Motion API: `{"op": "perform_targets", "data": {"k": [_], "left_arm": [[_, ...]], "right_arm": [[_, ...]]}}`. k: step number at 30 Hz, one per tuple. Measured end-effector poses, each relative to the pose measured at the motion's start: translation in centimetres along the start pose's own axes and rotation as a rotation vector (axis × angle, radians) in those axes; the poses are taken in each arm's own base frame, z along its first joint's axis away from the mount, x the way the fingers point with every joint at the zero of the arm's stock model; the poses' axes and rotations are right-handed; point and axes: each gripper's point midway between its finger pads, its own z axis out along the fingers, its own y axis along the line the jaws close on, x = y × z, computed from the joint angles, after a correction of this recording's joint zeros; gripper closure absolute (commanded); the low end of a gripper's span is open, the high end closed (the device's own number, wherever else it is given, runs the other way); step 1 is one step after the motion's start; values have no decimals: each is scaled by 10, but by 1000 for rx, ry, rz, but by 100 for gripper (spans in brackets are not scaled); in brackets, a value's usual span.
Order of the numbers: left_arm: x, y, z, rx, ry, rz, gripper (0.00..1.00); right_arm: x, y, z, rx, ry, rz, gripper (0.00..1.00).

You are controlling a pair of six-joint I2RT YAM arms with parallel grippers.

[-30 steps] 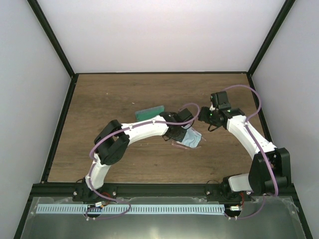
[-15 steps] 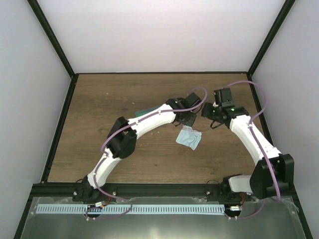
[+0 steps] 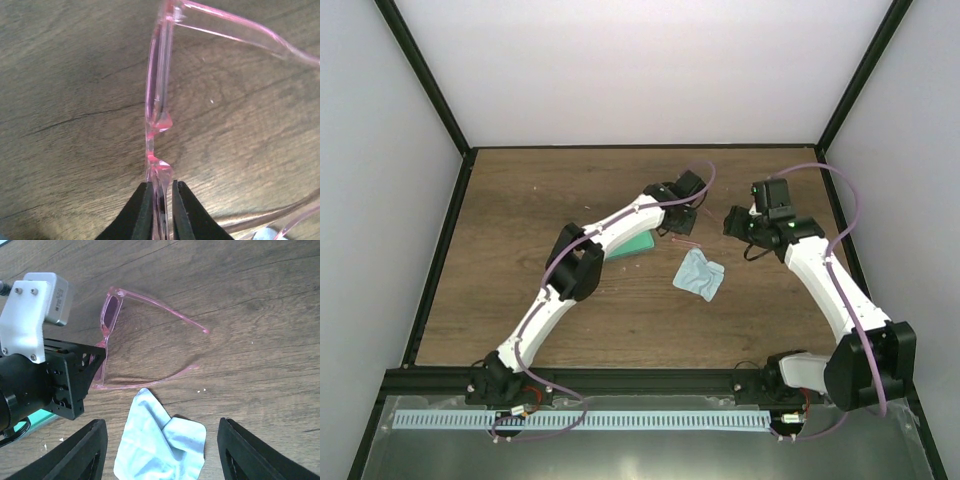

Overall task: Organize the sunglasses
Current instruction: Place the sunglasses at the center of the board, then move the glasses cleaning cloth to the center of the board.

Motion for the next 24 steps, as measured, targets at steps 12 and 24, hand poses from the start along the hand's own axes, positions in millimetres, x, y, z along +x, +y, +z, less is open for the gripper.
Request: {"op": "perform_targets", "data": {"k": [12,24], "left_arm": [[22,-10,-1,31,63,4,41],[8,-5,-114,106,-78,-46,37]], "right_arm": [[67,-18,31,-18,179,14,91],[126,-17,76,-81,404,51,99]]}}
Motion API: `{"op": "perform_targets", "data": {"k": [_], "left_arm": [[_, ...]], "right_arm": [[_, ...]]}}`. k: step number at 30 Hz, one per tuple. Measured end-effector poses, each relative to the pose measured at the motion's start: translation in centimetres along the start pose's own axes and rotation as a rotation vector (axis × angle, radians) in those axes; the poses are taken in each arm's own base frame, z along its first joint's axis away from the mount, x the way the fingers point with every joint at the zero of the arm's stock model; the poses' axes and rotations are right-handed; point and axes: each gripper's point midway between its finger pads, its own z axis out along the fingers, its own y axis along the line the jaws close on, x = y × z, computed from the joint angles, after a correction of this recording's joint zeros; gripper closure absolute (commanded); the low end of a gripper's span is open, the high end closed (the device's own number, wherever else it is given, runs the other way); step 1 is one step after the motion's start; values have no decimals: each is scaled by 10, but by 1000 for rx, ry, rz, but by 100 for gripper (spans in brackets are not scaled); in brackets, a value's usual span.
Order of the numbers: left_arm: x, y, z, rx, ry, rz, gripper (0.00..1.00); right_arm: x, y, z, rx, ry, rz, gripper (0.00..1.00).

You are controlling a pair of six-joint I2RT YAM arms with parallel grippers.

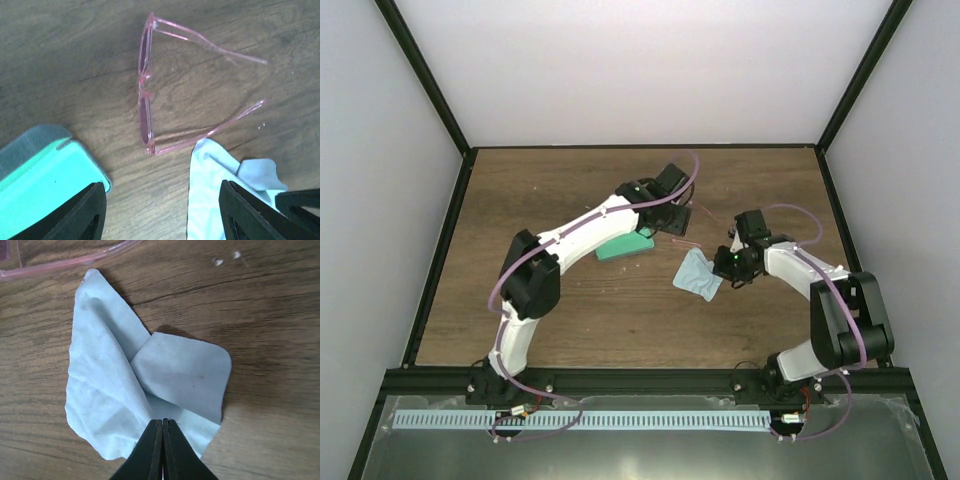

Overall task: Organize the sunglasses
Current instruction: Move the glasses cleaning cloth to the center of the board.

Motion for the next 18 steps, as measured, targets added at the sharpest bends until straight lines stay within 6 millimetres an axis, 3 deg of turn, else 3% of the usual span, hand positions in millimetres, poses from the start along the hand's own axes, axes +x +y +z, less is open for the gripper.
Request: {"op": "perform_targets", "data": {"k": [3,8,13,18], "left_arm": [[15,5,-1,-6,19,-6,37],[46,16,14,-40,92,-7,37],[45,16,14,-38,86,-8,37],[42,15,13,-29,72,-12,36]], "right_arm": [[5,1,11,-3,34,8,99],[18,-4,27,15,86,20,99],[24,2,29,13,90,9,99],[56,19,29,7,146,-53,99]]}}
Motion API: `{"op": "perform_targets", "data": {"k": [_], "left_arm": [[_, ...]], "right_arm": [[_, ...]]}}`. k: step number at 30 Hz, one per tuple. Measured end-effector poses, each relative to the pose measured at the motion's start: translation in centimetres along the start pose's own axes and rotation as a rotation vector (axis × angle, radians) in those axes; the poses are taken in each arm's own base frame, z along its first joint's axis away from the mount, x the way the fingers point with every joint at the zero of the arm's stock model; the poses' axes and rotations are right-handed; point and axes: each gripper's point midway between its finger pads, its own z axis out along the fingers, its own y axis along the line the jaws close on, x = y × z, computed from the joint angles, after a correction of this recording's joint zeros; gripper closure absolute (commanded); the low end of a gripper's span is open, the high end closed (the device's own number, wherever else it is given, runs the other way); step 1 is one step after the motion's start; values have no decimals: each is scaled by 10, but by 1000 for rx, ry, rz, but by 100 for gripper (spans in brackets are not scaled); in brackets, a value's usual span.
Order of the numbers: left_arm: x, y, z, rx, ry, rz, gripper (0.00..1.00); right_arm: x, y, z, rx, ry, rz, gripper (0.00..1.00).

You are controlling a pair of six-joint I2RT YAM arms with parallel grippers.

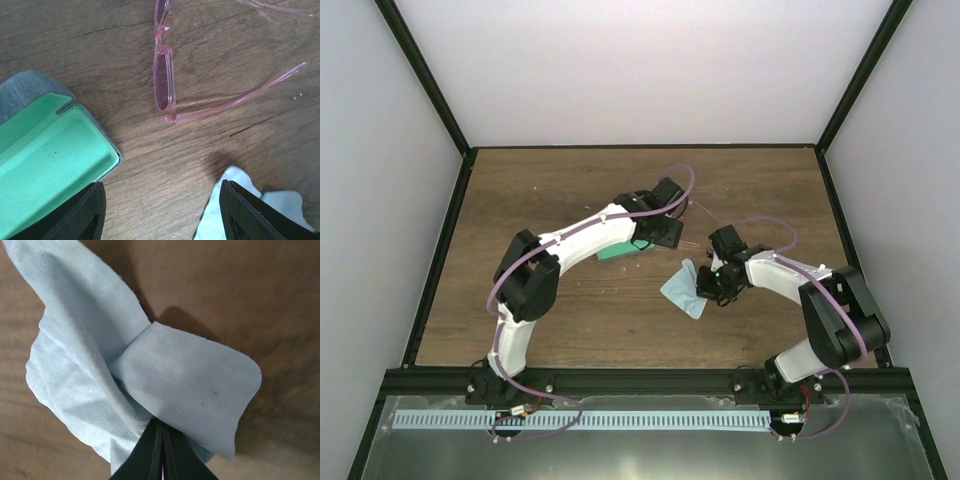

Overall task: Organize the sunglasses
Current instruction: Move the glasses cleaning cloth to the center of the board, then adjust the glasses cleaning cloth at the center of the board.

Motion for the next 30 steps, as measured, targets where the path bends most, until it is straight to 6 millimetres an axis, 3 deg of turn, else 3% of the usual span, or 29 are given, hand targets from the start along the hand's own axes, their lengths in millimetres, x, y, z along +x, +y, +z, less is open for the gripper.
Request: {"op": "perform_targets", "data": {"k": [4,7,9,14,18,21,25,30], "left_arm": [[7,2,1,3,7,-1,36],[18,7,3,-2,26,-1,36],[29,10,3,-1,42,-3,39],[54,14,-9,37,61,-24,61],[73,0,-14,92,76,-4,80],[89,-23,-13,167,98,36,87],[103,-52,-13,266,127,70,88],[110,-66,8,311,163,76,87]], "right_arm": [[24,6,-5,3,70,-21,94],[26,13,-21,-12,62,-28,88],[16,24,-36,-28,25,-43,87],[-18,47,-59,-64,-76,-74,94],[-20,35,-45,-18,-49,-50,99],[-14,23,-33,16,-18,-32,99],[-5,7,-21,56,11,-14,99],[8,-19,-9,110,45,37,99]]}}
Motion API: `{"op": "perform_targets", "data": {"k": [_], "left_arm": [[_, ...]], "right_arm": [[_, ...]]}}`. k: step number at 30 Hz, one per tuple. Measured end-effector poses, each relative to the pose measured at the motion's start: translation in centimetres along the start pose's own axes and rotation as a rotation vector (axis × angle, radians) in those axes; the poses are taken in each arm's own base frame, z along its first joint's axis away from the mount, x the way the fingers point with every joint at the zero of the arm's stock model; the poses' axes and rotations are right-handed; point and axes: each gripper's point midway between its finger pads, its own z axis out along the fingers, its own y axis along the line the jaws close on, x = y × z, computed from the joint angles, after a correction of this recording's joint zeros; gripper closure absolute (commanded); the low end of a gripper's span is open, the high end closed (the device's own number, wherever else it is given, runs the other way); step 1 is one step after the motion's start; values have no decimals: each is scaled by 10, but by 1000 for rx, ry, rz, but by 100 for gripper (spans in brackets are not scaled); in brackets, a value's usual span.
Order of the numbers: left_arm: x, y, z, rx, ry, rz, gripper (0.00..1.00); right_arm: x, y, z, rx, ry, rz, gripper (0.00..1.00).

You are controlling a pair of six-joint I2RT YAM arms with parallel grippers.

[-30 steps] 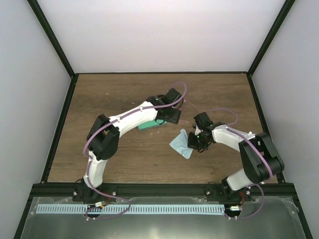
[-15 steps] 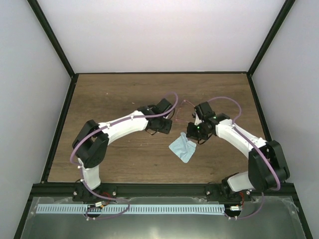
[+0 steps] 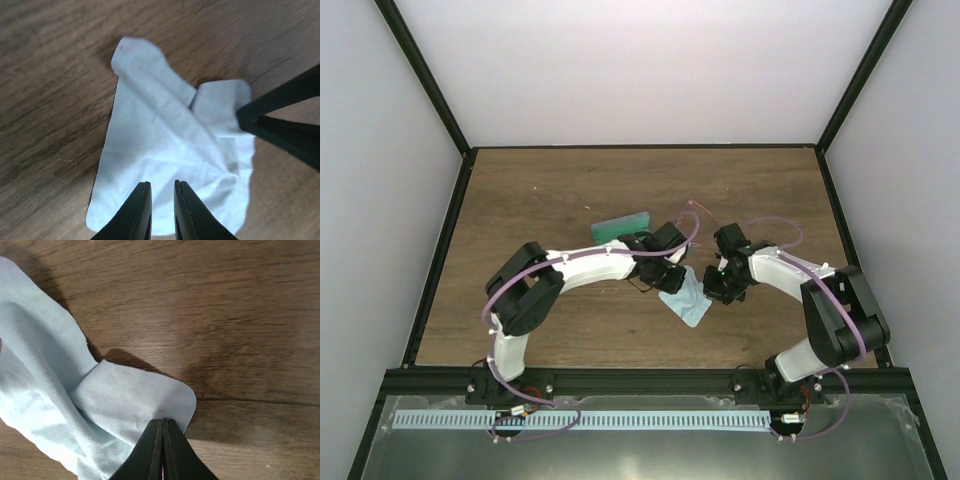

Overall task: Organize the sunglasses
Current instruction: Adjust the glasses cleaning cloth at the center of the board.

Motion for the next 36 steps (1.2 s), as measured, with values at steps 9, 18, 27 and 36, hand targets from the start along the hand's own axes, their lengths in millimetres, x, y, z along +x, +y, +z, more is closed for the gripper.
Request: {"op": "perform_targets", "data": {"k": [9,18,27,36], "left_arm": [[15,17,36,-38,74,12,87],[6,25,37,-66,59,43,85],[-28,42,41,-139,33,85,79],[-28,50,37,-183,28,106,68]], "right_arm": [[0,-9,-1,15,-16,59,99],[21,-30,-12,81,0,104,99],[12,-14,-28,36,-22,77,97],[-57,30,-43,-54,-142,9,99]]}}
